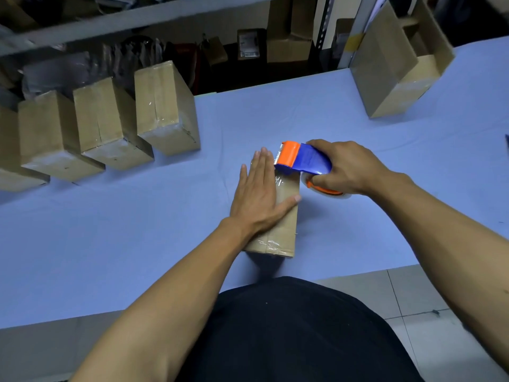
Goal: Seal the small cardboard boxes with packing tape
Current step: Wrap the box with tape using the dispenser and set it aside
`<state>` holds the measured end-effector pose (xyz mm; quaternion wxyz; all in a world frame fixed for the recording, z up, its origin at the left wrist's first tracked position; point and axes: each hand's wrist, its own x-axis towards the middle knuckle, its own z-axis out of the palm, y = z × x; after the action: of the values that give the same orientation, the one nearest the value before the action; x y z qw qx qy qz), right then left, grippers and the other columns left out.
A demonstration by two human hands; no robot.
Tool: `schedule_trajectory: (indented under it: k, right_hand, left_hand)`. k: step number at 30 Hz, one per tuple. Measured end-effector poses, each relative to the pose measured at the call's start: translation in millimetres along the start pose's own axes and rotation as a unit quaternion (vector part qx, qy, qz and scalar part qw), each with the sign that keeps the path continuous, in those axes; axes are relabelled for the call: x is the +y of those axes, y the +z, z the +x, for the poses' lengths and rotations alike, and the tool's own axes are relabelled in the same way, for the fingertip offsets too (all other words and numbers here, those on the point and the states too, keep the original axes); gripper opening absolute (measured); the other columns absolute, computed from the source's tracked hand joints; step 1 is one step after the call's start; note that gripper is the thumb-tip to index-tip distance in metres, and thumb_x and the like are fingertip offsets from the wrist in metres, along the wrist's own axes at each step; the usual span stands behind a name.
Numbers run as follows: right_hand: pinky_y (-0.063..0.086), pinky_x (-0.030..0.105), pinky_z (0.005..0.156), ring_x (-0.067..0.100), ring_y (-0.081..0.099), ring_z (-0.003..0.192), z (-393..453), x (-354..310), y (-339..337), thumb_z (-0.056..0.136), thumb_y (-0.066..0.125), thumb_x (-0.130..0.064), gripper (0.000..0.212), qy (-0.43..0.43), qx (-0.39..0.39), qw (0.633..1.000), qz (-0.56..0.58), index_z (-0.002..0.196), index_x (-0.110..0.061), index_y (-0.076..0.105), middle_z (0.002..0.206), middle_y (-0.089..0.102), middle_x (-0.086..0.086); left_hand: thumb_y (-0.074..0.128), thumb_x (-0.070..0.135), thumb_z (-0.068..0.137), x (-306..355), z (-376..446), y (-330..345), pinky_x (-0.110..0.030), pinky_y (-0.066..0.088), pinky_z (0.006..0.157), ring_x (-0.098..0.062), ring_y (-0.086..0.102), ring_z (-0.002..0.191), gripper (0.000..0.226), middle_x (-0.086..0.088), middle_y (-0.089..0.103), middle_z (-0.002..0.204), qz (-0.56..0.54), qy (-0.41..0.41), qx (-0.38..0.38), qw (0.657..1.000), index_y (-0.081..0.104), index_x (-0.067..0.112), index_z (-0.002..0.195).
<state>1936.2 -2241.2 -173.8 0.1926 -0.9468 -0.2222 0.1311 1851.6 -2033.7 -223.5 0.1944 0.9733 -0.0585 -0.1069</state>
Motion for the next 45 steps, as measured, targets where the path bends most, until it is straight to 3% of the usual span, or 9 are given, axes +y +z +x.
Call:
schedule_trajectory:
  k: [12, 16, 19, 21, 24, 29, 33, 39, 45]
  right_hand:
    - [0.05, 0.034, 0.068, 0.02, 0.059, 0.078, -32.4, 40.6, -19.8, 0.079, 0.07, -0.05, 0.052, -0.001, -0.056, 0.998, 0.028, 0.125, -0.041, 0.048, 0.086, 0.064, -0.013]
    - [0.04, 0.03, 0.071, 0.022, 0.051, 0.081, -39.1, 55.6, -9.6, 0.082, 0.068, -0.053, 0.069, 0.001, -0.04, 0.999, -0.017, 0.143, -0.034, 0.04, 0.09, 0.054, -0.012]
    - [0.039, 0.031, 0.073, 0.028, 0.057, 0.094, -35.6, 56.3, -3.5, 0.084, 0.066, -0.052, 0.076, 0.007, -0.042, 0.998, -0.053, 0.15, -0.031, 0.034, 0.102, 0.06, -0.001]
    - [0.042, 0.033, 0.074, 0.032, 0.059, 0.101, -30.8, 53.6, -1.8, 0.084, 0.066, -0.05, 0.074, 0.004, -0.052, 0.995, -0.081, 0.149, -0.03, 0.036, 0.11, 0.062, 0.006]
    - [0.04, 0.033, 0.07, 0.036, 0.059, 0.095, -25.2, 43.7, -4.3, 0.083, 0.066, -0.046, 0.06, 0.002, -0.053, 0.993, -0.106, 0.137, -0.027, 0.046, 0.109, 0.058, 0.008]
    - [0.039, 0.033, 0.067, 0.037, 0.06, 0.093, -21.0, 31.5, -7.4, 0.086, 0.063, -0.044, 0.059, -0.003, -0.051, 0.981, -0.186, 0.136, -0.018, 0.045, 0.116, 0.054, 0.009]
    - [0.04, 0.034, 0.071, 0.033, 0.062, 0.096, -25.7, 28.1, -3.5, 0.084, 0.053, -0.072, 0.086, -0.014, -0.057, 0.981, -0.184, 0.155, -0.037, 0.02, 0.126, 0.049, 0.007]
    - [0.043, 0.033, 0.071, 0.031, 0.061, 0.094, -38.8, 38.8, -1.4, 0.087, 0.055, -0.06, 0.071, 0.002, -0.026, 0.993, -0.113, 0.151, -0.043, 0.029, 0.119, 0.052, 0.0]
    - [0.036, 0.03, 0.069, 0.027, 0.061, 0.097, -36.9, 31.8, -4.1, 0.086, 0.044, -0.076, 0.074, 0.016, -0.037, 0.99, -0.136, 0.152, -0.046, 0.028, 0.12, 0.053, -0.002]
  left_hand:
    - [0.032, 0.077, 0.089, -15.3, -3.4, -10.9, -0.051, -0.004, 0.123, -0.011, -0.017, 0.151, 0.102, 0.001, -0.016, 0.166, 0.058, -0.012, -0.036, 0.998, -0.006, 0.014, 0.159]
    - [0.034, 0.075, 0.091, -7.7, -2.3, -10.7, -0.052, -0.005, 0.123, -0.011, -0.016, 0.152, 0.098, 0.001, -0.014, 0.166, 0.068, -0.007, -0.032, 0.997, -0.003, 0.014, 0.159]
    - [0.034, 0.073, 0.092, -2.1, -1.1, -11.6, -0.054, -0.006, 0.121, -0.014, -0.015, 0.152, 0.095, 0.0, -0.014, 0.166, 0.09, -0.008, -0.041, 0.995, -0.003, 0.016, 0.159]
    - [0.033, 0.068, 0.094, 1.8, 0.0, -11.9, -0.056, -0.004, 0.12, -0.02, -0.007, 0.154, 0.088, -0.002, -0.006, 0.167, 0.125, 0.026, -0.016, 0.992, 0.005, 0.015, 0.159]
    - [0.028, 0.053, 0.093, 9.4, 5.8, -8.8, -0.056, 0.012, 0.121, -0.027, 0.016, 0.153, 0.076, -0.01, 0.019, 0.164, 0.145, 0.134, 0.001, 0.98, 0.03, 0.007, 0.154]
    - [0.025, 0.058, 0.089, 15.4, 10.0, 3.5, -0.048, 0.005, 0.124, -0.022, 0.005, 0.154, 0.084, -0.006, 0.011, 0.166, 0.129, 0.128, -0.035, 0.983, 0.016, 0.01, 0.158]
    - [0.028, 0.051, 0.085, 14.6, 9.4, 1.4, -0.054, 0.005, 0.122, -0.021, 0.005, 0.154, 0.084, -0.004, 0.01, 0.167, 0.135, 0.122, -0.035, 0.983, 0.015, 0.013, 0.159]
    - [0.028, 0.047, 0.084, 16.2, 10.3, -0.5, -0.053, 0.003, 0.121, -0.019, 0.005, 0.154, 0.082, -0.001, 0.008, 0.167, 0.129, 0.112, -0.034, 0.985, 0.016, 0.014, 0.159]
    - [0.031, 0.046, 0.084, 14.9, 10.3, 0.7, -0.052, 0.003, 0.121, -0.019, 0.007, 0.154, 0.082, -0.002, 0.009, 0.167, 0.114, 0.116, -0.023, 0.986, 0.018, 0.014, 0.158]
